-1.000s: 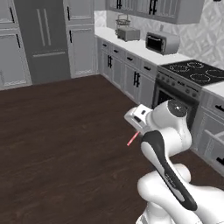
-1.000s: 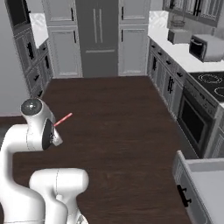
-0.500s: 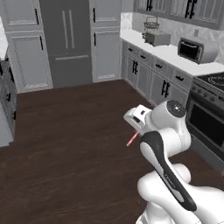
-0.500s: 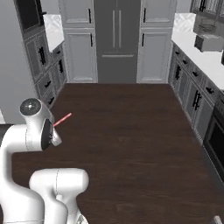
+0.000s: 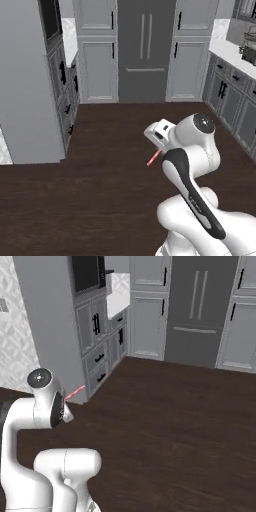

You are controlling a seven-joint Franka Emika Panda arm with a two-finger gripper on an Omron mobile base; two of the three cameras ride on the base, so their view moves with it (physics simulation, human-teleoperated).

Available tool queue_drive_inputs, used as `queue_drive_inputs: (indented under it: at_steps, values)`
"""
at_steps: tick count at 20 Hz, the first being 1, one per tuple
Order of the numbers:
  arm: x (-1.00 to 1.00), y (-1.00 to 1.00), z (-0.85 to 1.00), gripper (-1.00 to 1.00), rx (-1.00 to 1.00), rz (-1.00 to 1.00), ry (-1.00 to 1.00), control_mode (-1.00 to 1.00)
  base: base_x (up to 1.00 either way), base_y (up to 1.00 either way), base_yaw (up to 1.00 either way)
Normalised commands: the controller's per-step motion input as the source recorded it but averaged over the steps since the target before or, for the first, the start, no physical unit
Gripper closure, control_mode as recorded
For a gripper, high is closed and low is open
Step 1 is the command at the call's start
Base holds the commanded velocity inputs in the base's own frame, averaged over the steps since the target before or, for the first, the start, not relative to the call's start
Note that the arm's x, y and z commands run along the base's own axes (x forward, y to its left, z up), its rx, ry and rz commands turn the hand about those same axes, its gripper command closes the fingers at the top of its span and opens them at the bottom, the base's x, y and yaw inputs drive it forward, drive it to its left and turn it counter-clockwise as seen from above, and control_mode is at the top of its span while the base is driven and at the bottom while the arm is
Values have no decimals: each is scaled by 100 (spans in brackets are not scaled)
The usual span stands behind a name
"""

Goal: Take a straw from the drawer in front and place it inside the glass cup on the dining counter.

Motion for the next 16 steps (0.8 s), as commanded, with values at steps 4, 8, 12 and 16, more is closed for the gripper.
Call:
queue_drive_inputs:
  at_steps: [4,8,12,16]
  values:
    - [0,0,0,100,0,0,0,100,74,10,62]
    - [0,0,0,100,0,0,0,100,69,9,64]
    - [0,0,0,100,0,0,0,100,70,8,60]
    - [0,0,0,100,0,0,0,100,86,3,54]
